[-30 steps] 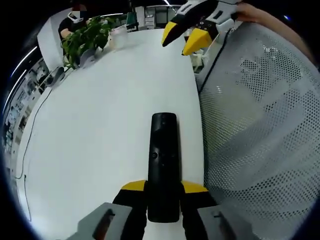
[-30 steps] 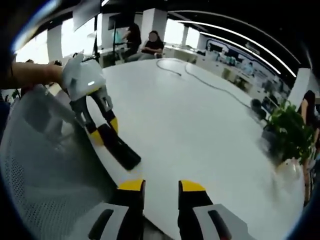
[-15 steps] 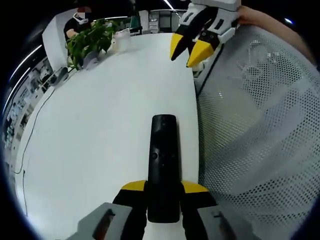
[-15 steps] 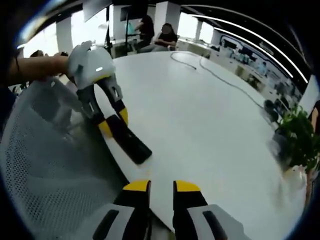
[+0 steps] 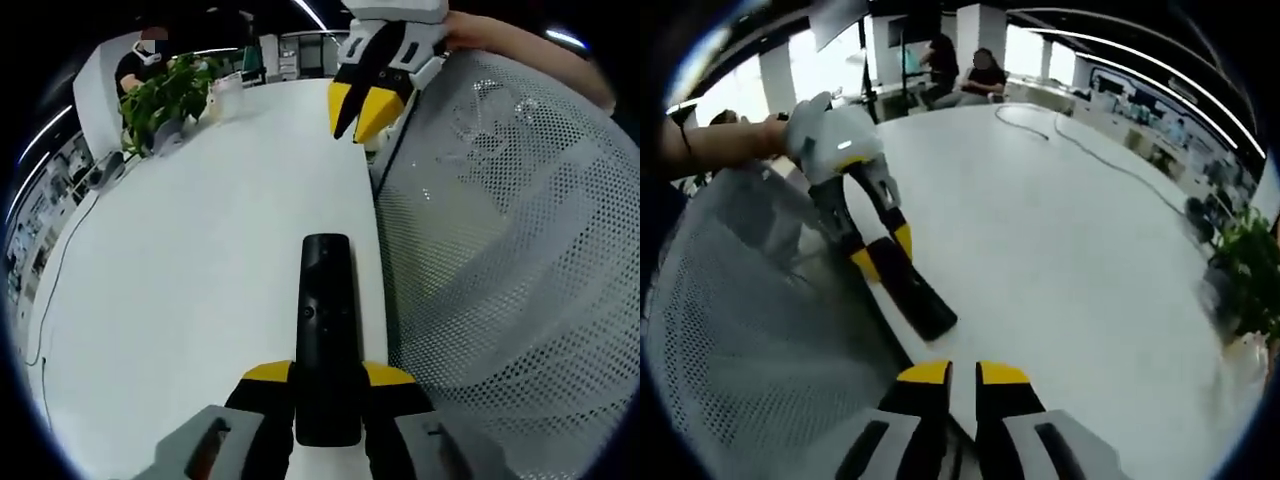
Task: Press the specified remote control buttons in sequence, fully releasing each button before pressing the next.
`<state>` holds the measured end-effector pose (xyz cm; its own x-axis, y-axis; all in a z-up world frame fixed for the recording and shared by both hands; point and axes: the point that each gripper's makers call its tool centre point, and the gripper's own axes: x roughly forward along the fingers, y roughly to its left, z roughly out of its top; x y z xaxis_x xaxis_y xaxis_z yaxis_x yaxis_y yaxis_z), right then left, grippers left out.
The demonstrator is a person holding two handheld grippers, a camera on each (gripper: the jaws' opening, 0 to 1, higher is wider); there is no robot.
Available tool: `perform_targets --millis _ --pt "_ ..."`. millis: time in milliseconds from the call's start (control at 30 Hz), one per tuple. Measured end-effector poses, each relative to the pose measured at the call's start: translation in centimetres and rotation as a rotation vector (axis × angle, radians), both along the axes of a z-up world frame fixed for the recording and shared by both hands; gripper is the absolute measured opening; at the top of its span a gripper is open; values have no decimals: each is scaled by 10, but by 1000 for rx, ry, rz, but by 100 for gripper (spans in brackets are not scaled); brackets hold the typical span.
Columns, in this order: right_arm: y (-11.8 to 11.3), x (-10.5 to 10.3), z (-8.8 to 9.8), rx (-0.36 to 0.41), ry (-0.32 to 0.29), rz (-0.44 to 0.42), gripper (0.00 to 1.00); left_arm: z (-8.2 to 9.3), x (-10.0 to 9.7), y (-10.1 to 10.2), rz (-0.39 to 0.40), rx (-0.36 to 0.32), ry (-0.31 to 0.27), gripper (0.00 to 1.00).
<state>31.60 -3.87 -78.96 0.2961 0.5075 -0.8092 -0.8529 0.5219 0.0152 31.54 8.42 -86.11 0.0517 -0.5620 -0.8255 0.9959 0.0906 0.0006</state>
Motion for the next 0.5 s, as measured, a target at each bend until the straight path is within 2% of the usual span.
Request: perform_targets --millis 233,333,500 --pt "23 9 -4 16 20 55 2 0 0 0 -4 0 0 25" --pt "39 14 -13 21 57 93 1 0 0 0 -3 3 -1 25" --pt "59 41 -21 -3 33 88 0 0 0 0 1 -1 8 25"
